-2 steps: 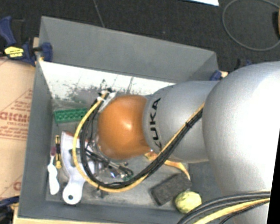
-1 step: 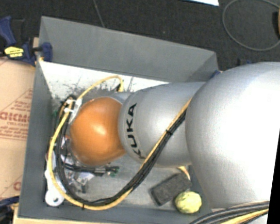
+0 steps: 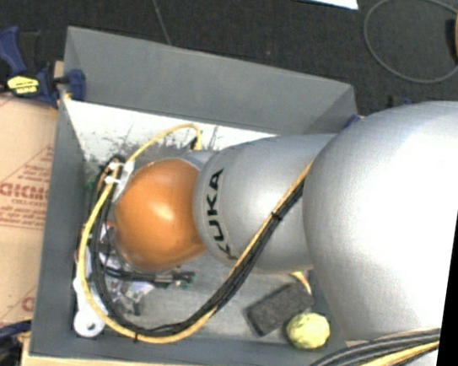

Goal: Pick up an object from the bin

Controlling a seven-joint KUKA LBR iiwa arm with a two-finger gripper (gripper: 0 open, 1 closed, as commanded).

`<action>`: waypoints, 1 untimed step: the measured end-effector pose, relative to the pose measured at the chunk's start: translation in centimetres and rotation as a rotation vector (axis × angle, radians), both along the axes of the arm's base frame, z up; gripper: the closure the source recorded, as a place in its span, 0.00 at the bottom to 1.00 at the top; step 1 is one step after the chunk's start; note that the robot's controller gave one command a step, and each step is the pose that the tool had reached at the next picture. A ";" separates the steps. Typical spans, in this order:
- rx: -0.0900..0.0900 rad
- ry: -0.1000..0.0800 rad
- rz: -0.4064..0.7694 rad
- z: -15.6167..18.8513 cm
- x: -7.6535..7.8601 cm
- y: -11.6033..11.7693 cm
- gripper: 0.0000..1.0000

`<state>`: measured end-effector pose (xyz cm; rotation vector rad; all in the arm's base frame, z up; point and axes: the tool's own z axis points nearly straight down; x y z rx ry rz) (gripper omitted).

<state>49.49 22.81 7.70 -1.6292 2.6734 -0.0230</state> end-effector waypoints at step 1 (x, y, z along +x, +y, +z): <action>-0.001 0.011 0.000 1.1 -0.4 0.0 1.00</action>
Offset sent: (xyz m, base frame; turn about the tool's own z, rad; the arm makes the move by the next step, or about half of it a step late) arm -0.0009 -0.0001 0.0134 0.0005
